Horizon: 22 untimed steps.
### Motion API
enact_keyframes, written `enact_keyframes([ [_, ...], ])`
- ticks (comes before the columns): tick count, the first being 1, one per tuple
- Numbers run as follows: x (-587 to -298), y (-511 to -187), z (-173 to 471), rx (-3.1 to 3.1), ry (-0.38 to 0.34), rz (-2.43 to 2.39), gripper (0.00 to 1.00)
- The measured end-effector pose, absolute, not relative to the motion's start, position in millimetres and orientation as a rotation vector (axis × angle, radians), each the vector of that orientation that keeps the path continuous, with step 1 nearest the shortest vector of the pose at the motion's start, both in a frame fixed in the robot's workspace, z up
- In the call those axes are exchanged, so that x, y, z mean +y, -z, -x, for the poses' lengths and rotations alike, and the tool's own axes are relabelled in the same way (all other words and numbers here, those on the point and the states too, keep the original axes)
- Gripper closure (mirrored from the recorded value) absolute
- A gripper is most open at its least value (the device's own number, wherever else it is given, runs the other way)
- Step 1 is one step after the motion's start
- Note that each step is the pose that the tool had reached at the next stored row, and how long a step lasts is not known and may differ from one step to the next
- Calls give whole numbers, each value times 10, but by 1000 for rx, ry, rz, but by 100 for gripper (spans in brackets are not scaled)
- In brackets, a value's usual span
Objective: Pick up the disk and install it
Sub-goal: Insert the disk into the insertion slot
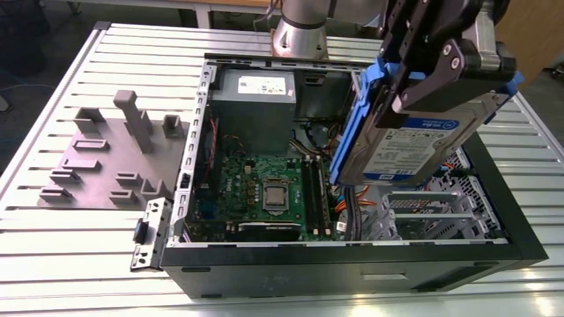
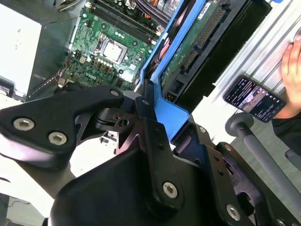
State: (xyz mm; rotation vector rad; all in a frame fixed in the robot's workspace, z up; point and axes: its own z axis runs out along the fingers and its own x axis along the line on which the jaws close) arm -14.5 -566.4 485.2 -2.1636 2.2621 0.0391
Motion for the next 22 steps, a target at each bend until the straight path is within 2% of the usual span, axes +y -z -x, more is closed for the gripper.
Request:
enact_keyframes([
  [22, -5709, -4750, -107, 2258, -30, 2160, 63],
])
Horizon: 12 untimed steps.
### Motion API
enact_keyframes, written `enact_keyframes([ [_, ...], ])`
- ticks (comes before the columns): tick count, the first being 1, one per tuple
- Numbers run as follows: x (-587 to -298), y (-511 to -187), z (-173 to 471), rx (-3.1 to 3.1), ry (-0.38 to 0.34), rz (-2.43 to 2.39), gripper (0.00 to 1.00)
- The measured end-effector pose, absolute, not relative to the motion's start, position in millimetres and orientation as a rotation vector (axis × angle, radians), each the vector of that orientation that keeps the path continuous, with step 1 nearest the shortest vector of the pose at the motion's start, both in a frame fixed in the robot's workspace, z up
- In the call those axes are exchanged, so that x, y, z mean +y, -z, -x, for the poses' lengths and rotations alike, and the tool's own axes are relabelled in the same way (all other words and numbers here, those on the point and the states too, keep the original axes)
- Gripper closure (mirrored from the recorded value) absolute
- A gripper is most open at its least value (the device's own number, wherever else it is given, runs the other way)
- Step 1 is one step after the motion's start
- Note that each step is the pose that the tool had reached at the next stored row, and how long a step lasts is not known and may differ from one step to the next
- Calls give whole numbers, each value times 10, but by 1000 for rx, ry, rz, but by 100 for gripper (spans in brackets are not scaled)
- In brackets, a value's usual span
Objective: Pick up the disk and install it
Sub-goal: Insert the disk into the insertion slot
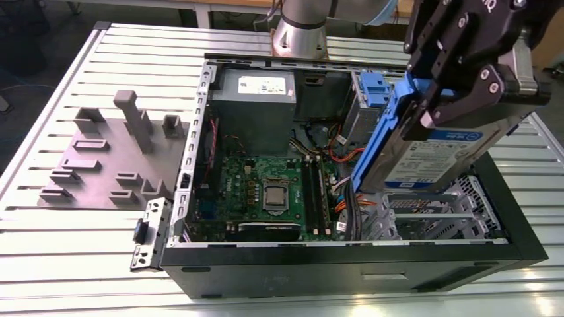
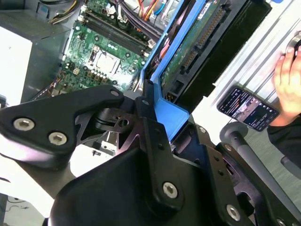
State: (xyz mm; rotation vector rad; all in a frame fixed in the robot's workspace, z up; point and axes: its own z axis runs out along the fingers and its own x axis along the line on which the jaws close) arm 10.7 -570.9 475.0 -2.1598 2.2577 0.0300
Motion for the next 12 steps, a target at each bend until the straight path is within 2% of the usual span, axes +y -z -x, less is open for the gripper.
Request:
enact_keyframes([
  [12, -5764, -4644, -373, 2258, -30, 2160, 63],
])
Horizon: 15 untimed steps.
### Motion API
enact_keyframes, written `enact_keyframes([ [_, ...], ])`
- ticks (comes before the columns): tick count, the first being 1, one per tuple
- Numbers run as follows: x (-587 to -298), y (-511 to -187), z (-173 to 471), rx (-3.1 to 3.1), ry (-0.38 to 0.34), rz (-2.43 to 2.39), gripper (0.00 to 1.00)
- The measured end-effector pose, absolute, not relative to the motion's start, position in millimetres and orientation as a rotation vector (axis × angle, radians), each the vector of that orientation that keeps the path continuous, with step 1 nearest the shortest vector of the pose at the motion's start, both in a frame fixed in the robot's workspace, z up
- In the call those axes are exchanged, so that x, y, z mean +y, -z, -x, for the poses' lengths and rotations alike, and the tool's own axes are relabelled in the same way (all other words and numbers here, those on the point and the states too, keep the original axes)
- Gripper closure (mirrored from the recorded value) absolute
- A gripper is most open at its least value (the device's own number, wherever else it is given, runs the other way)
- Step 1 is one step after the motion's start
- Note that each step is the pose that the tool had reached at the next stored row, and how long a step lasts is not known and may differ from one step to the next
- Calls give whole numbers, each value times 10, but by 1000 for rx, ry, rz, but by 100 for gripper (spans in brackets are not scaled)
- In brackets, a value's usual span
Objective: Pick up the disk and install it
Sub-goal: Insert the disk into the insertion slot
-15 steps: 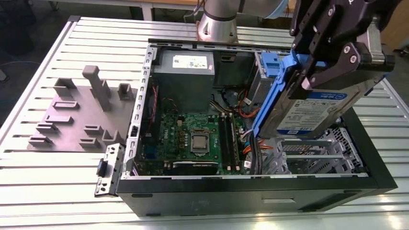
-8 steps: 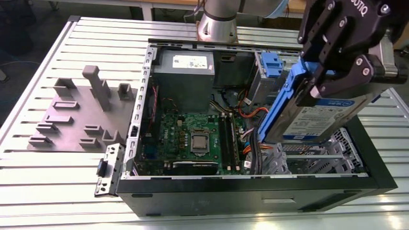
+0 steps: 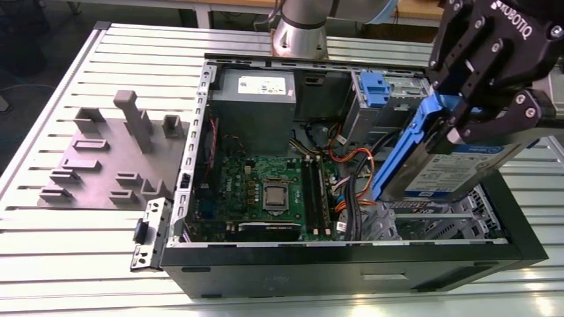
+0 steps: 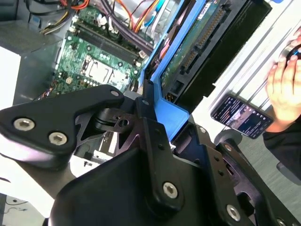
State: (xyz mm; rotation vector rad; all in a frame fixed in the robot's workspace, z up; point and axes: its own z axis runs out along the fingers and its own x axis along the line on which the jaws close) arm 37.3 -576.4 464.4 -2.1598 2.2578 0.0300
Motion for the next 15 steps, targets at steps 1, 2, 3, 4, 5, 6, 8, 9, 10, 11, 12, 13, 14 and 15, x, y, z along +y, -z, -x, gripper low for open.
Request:
enact_keyframes([
  [1, -5765, -4635, -401, 2258, -30, 2160, 63],
  [2, -5765, -4625, -430, 2258, -30, 2160, 63],
  [3, -5766, -4616, -458, 2258, -30, 2160, 63],
  [4, -5767, -4607, -485, 2258, -30, 2160, 63],
  [5, -5768, -4598, -512, 2258, -30, 2160, 63],
  [6, -5769, -4590, -536, 2258, -30, 2160, 63],
  [8, -5769, -4573, -578, 2258, -30, 2160, 63],
  [9, -5769, -4565, -595, 2258, -30, 2160, 63],
  [10, -5769, -4557, -607, 2258, -30, 2160, 63],
  [11, -5769, -4548, -616, 2258, -30, 2160, 63],
  [12, -5769, -4539, -624, 2258, -30, 2160, 63],
  [13, -5769, -4530, -632, 2258, -30, 2160, 63],
  [14, -5769, -4523, -642, 2258, -30, 2160, 63],
  [15, -5770, -4515, -653, 2258, -30, 2160, 63],
])
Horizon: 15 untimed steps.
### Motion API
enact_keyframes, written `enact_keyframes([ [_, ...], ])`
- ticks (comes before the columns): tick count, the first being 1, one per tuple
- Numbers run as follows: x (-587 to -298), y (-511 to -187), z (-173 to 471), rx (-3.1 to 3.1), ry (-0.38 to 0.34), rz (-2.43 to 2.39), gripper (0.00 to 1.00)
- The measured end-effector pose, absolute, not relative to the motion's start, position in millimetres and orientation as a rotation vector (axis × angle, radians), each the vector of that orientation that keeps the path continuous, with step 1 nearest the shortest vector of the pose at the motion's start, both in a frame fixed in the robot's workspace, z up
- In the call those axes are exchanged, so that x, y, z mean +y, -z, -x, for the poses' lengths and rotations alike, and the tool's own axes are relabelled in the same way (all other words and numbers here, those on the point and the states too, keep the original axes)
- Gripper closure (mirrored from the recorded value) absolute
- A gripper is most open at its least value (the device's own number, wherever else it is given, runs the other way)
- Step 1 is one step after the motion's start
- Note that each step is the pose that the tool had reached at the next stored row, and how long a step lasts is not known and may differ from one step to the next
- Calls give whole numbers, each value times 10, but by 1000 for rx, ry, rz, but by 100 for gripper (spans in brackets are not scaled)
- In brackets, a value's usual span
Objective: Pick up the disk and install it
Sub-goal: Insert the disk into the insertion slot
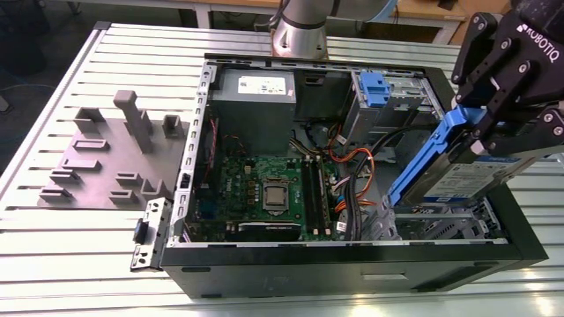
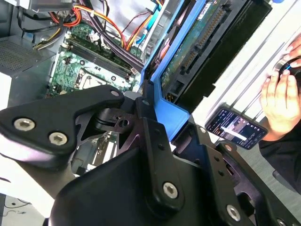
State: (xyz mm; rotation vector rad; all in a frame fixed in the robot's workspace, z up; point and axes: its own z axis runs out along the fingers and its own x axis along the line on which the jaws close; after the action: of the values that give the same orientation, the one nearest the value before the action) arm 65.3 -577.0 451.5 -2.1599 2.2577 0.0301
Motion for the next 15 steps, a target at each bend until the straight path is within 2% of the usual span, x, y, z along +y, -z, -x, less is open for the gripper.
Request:
enact_keyframes([
  [15, -5770, -4435, -713, 2257, -32, 2159, 63],
])
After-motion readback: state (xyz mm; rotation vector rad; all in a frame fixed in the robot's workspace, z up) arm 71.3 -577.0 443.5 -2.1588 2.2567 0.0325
